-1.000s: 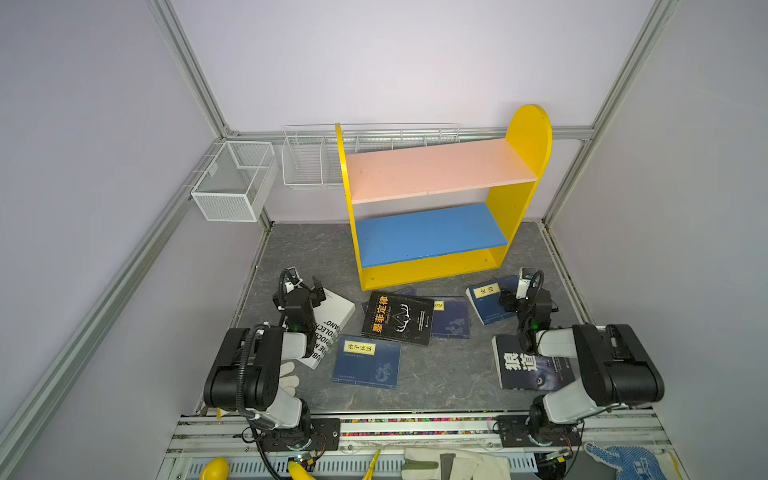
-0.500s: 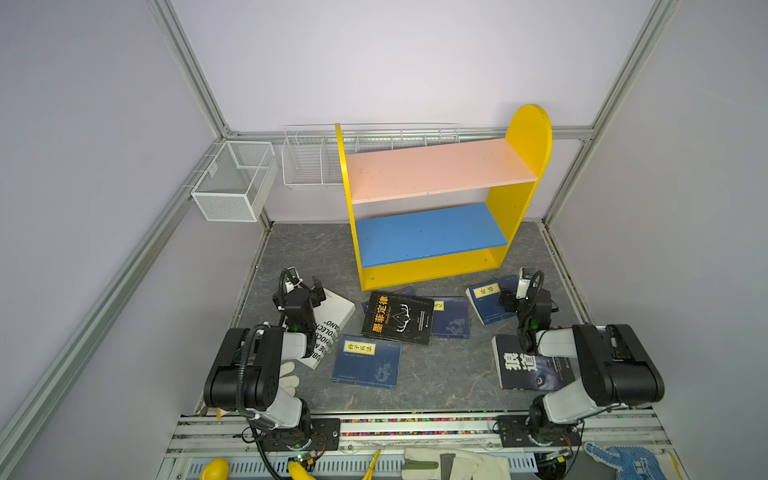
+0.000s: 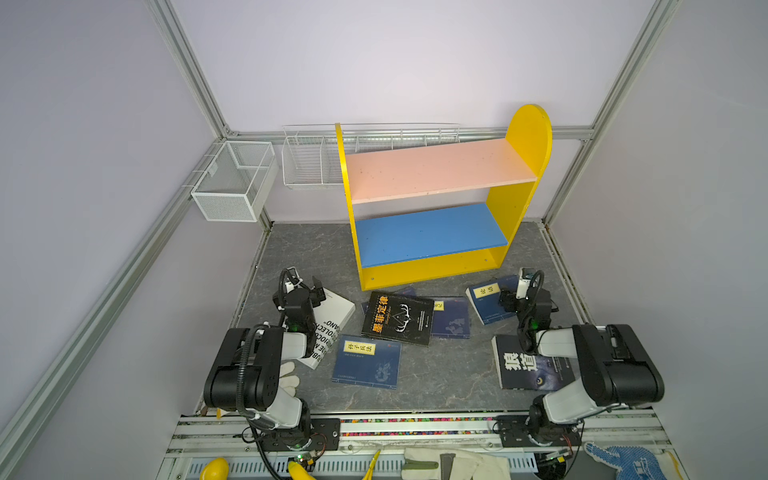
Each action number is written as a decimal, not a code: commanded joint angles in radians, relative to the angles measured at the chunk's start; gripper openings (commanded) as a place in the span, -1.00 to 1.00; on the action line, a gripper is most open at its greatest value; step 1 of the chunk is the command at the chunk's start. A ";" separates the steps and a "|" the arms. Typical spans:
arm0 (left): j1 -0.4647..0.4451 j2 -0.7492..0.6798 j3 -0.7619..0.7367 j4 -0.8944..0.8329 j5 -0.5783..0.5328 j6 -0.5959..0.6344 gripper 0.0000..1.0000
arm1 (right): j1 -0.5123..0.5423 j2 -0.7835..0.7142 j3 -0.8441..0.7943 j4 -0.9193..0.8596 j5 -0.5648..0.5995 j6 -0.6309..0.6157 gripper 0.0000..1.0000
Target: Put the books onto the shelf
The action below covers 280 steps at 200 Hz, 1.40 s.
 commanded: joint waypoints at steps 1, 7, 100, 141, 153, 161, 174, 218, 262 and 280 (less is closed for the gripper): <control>0.003 0.009 0.009 0.016 0.001 0.015 0.98 | -0.003 -0.012 0.010 -0.002 -0.012 -0.004 0.78; 0.003 0.009 0.009 0.016 0.001 0.015 0.98 | -0.003 -0.012 0.011 -0.001 -0.012 -0.004 0.77; -0.025 -0.403 0.085 -0.459 0.036 0.011 0.98 | 0.027 -0.285 0.252 -0.664 -0.112 0.069 0.76; -0.046 -0.709 0.221 -0.920 0.251 -0.313 0.98 | 0.155 -0.490 0.350 -1.009 -0.209 0.249 0.76; -0.062 -0.755 0.231 -0.974 0.324 -0.422 0.98 | 0.206 -0.540 0.352 -1.050 -0.262 0.343 0.77; -0.085 -0.778 0.226 -0.987 0.370 -0.492 0.98 | 0.249 -0.568 0.342 -1.064 -0.286 0.415 0.77; -0.146 -0.789 0.204 -0.977 0.412 -0.602 0.98 | 0.324 -0.604 0.315 -1.060 -0.318 0.519 0.77; -0.456 -0.750 0.124 -0.959 0.442 -0.900 0.98 | 0.709 -0.624 0.259 -0.978 -0.189 0.755 0.76; -0.582 -0.713 0.004 -0.631 0.424 -0.996 0.98 | 0.871 -0.541 0.349 -1.081 -0.021 0.829 0.77; -0.574 -0.701 -0.005 -0.642 0.418 -1.016 0.98 | 0.841 -0.496 0.395 -1.222 0.000 0.882 0.78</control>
